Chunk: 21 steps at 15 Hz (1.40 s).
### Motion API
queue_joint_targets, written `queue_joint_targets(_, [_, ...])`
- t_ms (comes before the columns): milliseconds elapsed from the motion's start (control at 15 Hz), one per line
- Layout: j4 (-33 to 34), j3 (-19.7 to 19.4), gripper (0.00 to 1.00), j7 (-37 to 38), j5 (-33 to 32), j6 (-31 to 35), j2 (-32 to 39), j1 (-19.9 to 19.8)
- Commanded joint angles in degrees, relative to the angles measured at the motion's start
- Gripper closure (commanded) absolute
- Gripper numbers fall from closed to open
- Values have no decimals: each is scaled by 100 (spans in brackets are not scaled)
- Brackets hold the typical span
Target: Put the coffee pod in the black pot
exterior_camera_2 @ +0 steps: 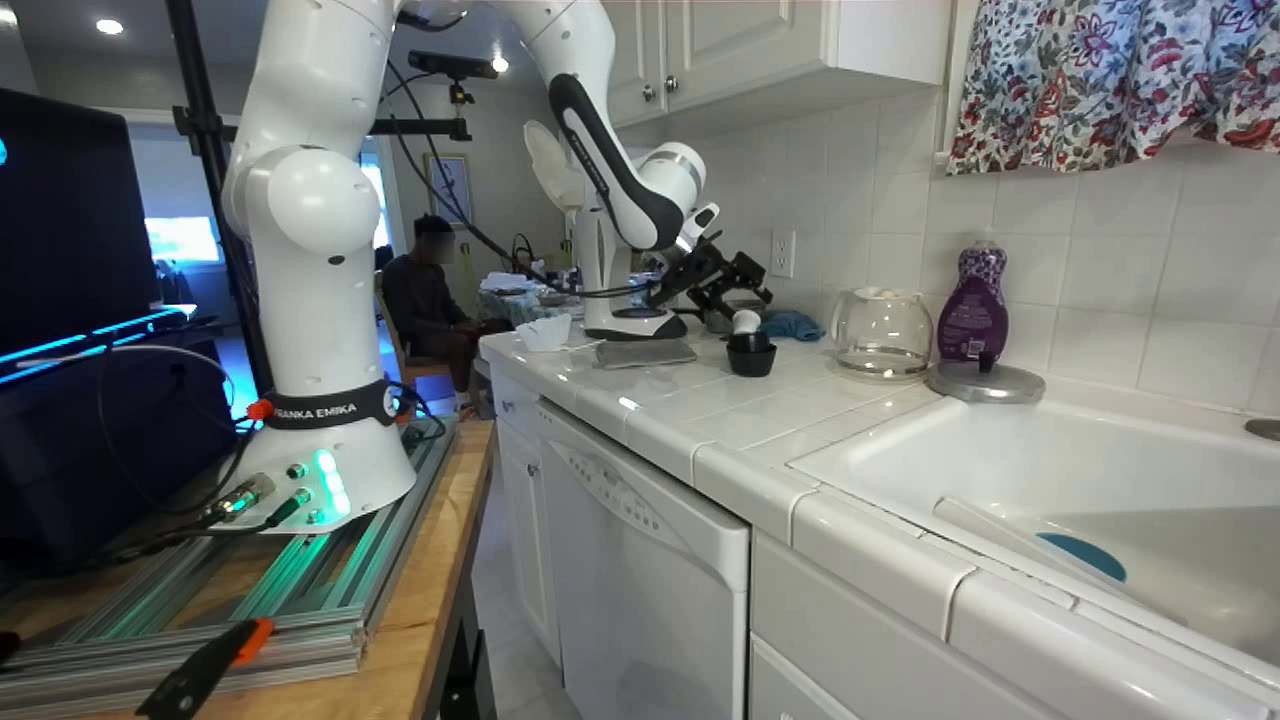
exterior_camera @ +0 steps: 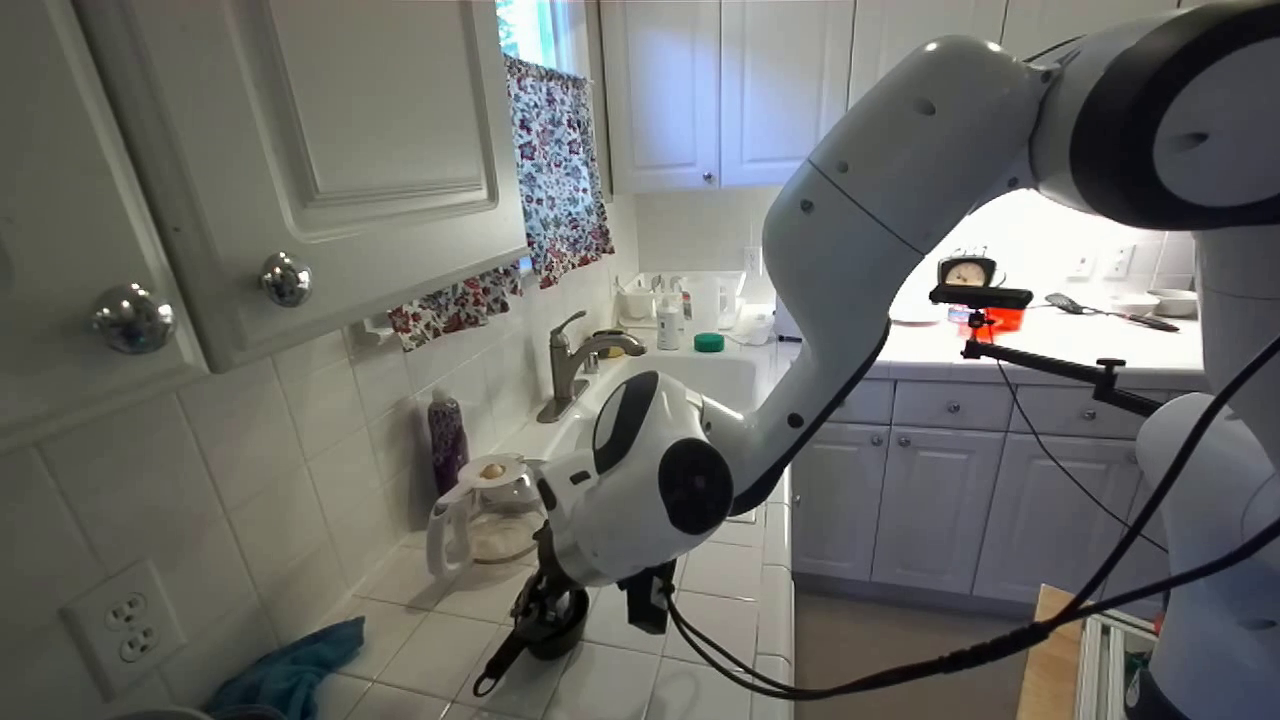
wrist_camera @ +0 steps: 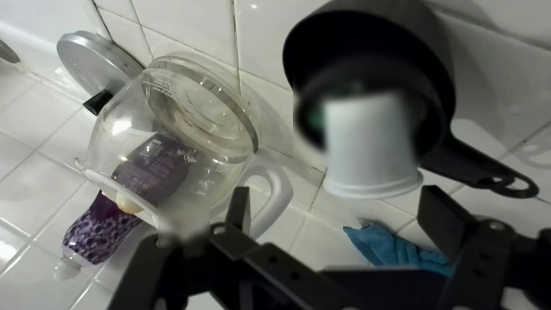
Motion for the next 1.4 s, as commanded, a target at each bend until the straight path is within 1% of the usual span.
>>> queue_joint_targets(0, [-599, -44, 0, -348, 453, 17, -560, 87])
queue_joint_targets(67, [-990, 895, 0, -1048, 994, -264, -862, -836])
queue_joint_targets(133, [-1302, 49, 0, -1362, 1521, -107, -963, -94])
queue_joint_targets(200, [-1689, 222, 0, -1824, 1971, -295, -1190, -291])
queue_joint_targets(267, [-1987, 1009, 0, -2257, 2314, -451, -1402, -1132])
queue_joint_targets(533, [-3306, 1573, 0, -3798, 3930, 152, -2101, -2045])
queue_joint_targets(667, [-3830, 1618, 0, -4532, 4763, 540, -2428, -2403])
queue_joint_targets(800, [-4253, 1573, 0, -4988, 5651, 855, -2696, -2627])
queue_joint_targets(867, [-3686, 1585, 0, -5055, 6099, 882, -2138, -2656])
queue_joint_targets(933, [-3814, 1561, 0, -5232, 6553, 942, -2228, -2728])
queue_joint_targets(1067, [-3795, 1555, 0, -5558, 7473, 1132, -2193, -2822])
queue_joint_targets(1133, [-3769, 1584, 0, -5659, 7936, 1153, -2184, -2834])
queue_joint_targets(1200, [-3758, 1621, 0, -5803, 8396, 1040, -2316, -2829])
queue_joint_targets(1267, [-3764, 1522, 0, -5551, 7713, 1006, -2240, -2773])
queue_joint_targets(1333, [-3747, 1524, 0, -5671, 8007, 1007, -2251, -2774])
